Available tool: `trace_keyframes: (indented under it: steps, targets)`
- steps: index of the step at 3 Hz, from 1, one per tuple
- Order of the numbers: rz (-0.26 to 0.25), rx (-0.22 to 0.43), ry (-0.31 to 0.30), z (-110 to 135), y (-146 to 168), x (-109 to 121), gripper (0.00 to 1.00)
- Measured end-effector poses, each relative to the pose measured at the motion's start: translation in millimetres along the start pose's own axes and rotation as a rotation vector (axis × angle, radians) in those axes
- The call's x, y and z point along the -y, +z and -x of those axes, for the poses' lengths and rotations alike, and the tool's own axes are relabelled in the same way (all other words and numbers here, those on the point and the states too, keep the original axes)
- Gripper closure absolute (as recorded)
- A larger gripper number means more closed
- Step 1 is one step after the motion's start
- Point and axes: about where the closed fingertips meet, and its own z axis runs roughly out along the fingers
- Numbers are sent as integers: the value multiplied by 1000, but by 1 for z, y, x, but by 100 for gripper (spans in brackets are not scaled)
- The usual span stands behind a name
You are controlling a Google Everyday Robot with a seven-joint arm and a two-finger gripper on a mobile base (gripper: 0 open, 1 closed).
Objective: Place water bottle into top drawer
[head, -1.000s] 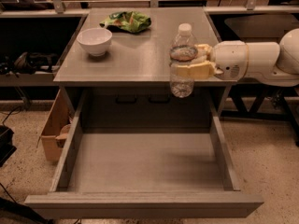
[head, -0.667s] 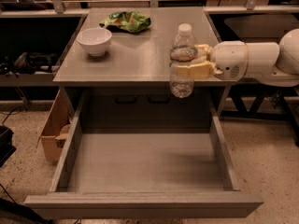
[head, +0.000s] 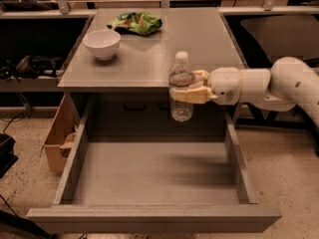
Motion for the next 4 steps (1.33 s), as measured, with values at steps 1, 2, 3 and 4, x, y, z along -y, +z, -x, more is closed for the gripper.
trace_keyframes:
  steps: [1, 2, 3, 4]
  targets:
    - [36, 11, 55, -49, 35, -9, 100]
    - [65, 24, 55, -77, 69, -24, 100]
    - [67, 25, 29, -87, 104, -42, 100]
    - [50, 41, 25, -98, 134, -55, 100]
